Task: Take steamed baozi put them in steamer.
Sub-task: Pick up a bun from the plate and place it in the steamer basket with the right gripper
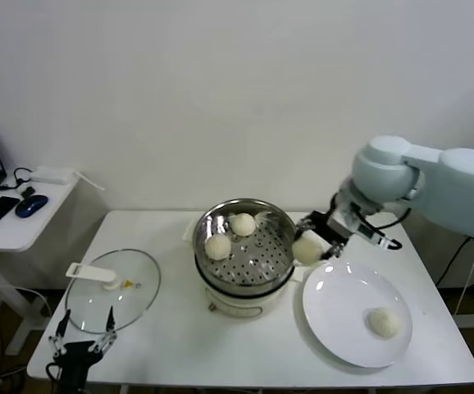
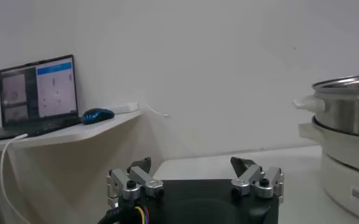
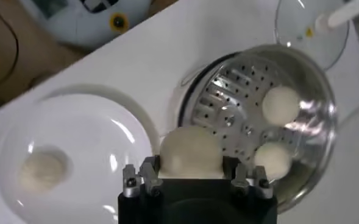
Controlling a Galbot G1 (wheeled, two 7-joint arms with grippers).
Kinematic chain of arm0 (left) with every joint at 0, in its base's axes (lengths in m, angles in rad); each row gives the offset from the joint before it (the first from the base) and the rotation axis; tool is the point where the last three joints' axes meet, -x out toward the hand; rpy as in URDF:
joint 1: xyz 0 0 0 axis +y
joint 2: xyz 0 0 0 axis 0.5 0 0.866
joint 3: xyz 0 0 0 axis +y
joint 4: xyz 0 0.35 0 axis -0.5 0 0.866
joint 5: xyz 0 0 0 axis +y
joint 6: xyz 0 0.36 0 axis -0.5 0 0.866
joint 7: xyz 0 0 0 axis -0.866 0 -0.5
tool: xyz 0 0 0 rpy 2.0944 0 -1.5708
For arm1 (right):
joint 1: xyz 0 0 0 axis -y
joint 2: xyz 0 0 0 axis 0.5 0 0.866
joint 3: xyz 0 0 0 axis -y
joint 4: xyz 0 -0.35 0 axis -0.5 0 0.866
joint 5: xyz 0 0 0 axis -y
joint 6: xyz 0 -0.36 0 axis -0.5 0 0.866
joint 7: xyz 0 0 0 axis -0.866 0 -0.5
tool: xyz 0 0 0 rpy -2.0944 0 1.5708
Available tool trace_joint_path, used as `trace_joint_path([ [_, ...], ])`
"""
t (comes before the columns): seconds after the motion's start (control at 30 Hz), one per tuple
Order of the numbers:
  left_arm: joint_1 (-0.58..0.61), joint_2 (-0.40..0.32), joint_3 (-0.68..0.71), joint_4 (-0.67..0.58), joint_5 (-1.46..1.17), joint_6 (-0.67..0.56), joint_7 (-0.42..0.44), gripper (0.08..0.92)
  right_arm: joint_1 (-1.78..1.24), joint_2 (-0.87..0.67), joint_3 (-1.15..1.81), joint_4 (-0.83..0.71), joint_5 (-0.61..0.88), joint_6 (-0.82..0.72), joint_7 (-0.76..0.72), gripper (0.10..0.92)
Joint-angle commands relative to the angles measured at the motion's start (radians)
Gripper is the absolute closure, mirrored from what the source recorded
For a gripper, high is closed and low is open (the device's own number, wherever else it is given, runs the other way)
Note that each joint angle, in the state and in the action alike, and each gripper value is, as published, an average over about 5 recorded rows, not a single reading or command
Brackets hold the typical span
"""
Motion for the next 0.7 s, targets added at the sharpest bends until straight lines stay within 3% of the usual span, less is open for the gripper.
trace_joint_path([
  [0.03, 0.003, 0.000, -0.004, -0.002, -0.002, -0.003, 0.000, 0.177, -0.096, 0.230, 0.115, -0.019, -0.351, 0.173, -0.001, 0.363],
  [0.27, 0.004, 0.003, -0.009, 0.006, -0.004, -0.008, 0.002, 0.177, -0.235, 0.334, 0.148, -0.094, -0.526, 0.215, -0.002, 0.361],
  [0.7, 0.006, 0.010, -0.009, 0.019, -0.006, -0.009, 0.002, 0.177, -0.356, 0.398, 0.141, -0.120, -0.601, 0.223, 0.000, 0.360],
])
